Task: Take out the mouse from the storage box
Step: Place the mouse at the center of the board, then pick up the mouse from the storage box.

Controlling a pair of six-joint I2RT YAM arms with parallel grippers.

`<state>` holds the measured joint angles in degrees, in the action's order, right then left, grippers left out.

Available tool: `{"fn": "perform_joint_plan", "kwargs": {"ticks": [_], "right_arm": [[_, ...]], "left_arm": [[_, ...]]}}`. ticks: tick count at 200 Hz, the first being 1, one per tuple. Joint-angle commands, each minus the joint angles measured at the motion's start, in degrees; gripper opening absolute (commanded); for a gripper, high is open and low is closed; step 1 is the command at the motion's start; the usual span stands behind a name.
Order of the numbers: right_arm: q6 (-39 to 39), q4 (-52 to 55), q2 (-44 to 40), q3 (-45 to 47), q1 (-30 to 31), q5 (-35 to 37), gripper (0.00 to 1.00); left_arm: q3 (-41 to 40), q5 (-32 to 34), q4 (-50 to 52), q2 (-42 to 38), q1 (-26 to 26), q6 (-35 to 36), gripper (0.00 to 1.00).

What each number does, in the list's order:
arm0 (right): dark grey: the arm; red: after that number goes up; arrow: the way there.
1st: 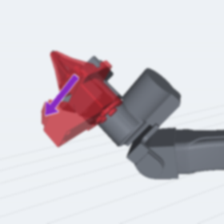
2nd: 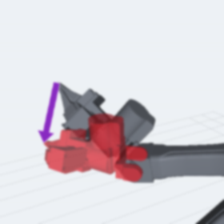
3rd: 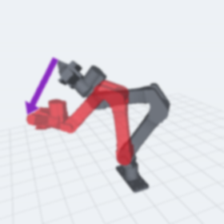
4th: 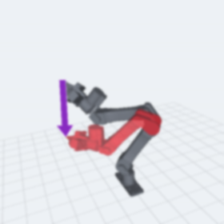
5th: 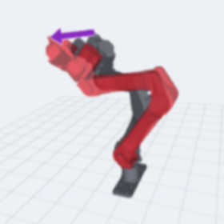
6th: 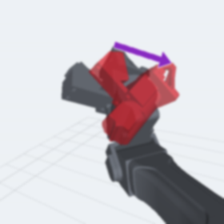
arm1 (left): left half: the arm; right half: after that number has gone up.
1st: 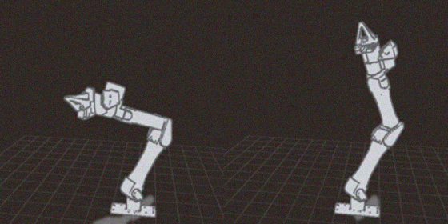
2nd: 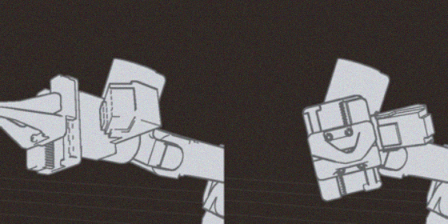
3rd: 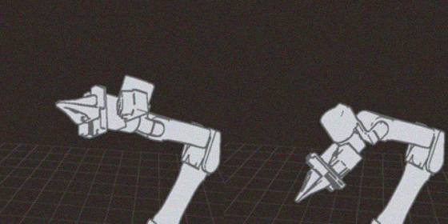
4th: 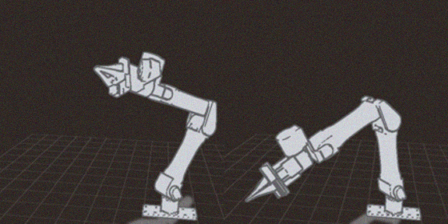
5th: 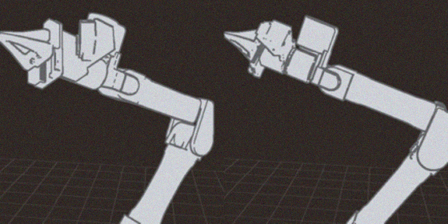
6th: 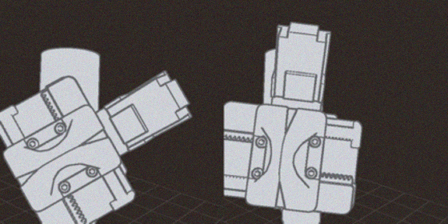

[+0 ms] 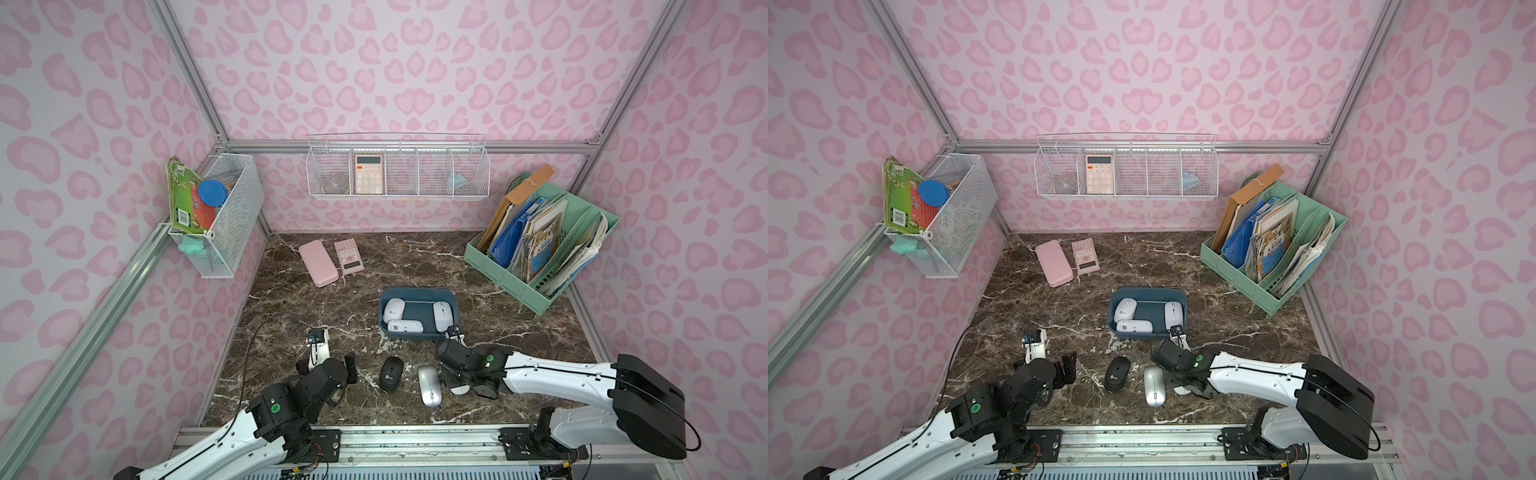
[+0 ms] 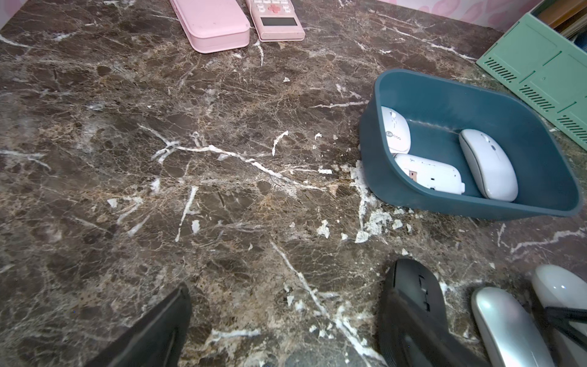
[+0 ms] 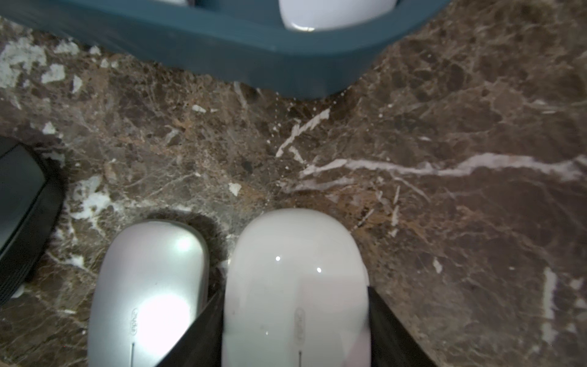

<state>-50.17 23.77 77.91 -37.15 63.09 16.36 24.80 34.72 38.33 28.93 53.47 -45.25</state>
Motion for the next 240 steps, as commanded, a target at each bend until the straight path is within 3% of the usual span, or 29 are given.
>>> {"fn": "perform_joint_plan", "kwargs": {"ticks": [1,36,70,137,193,219,240], "right_arm": [[-1.85,-2.31,1.72,0.17,0.95,0.47,0.56],[-2.12,-2.39,3.91,-0.13,1.77,1.26,0.65],[-2.21,0.04,-0.35,-0.31,1.87,3.62,0.77],[-2.05,4.97,-24.65,7.25,-3.09,9.87,0.80],[-1.23,1.42,-47.00,17.94,-7.01,2.47,0.81],[-1.76,1.56,-52.15,19.20,-7.01,1.85,0.81],[-1.68,1.66,-51.28,19.01,-6.99,1.96,0.82]], "left_arm": [[2.09,-0.96,-3.06,3.08,-0.04,-1.05,0.99],[7.94,-1.41,-3.26,10.88,-0.04,-1.46,0.99],[17.55,-2.89,-2.82,22.54,-0.40,-0.97,0.99],[43.60,-13.29,-0.62,53.96,-3.85,4.69,0.99],[64.08,-21.69,2.87,77.71,-5.65,6.57,0.99],[68.57,-25.45,1.58,84.07,-6.40,6.76,0.98],[70.96,-27.87,0.11,87.87,-6.72,6.58,0.97]]}}
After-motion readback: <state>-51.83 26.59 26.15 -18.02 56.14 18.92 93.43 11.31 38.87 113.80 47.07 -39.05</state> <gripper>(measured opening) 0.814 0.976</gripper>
